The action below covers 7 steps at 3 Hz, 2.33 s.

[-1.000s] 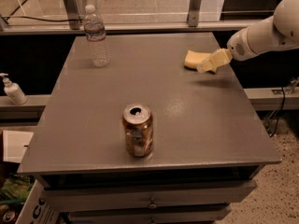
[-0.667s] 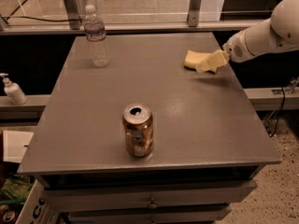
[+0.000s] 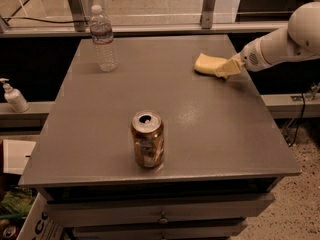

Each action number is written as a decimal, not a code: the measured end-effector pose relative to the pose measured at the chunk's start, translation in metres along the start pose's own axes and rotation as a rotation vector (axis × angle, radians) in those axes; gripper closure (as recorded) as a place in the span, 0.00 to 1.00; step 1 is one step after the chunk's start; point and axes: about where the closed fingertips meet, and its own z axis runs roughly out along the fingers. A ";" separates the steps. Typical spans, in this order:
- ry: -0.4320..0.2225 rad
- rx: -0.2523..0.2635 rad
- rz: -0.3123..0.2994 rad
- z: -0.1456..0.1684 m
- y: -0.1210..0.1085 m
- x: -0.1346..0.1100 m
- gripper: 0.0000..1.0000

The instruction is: Move sponge near orange can

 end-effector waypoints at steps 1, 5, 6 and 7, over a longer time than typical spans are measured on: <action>0.001 0.004 0.009 -0.003 -0.001 0.003 0.86; -0.074 -0.148 -0.097 -0.075 0.048 -0.020 1.00; -0.063 -0.168 -0.118 -0.073 0.054 -0.012 1.00; -0.058 -0.199 -0.143 -0.085 0.070 0.002 1.00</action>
Offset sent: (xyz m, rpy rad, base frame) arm -0.0168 -0.0142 0.0459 0.0385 -0.0621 0.0104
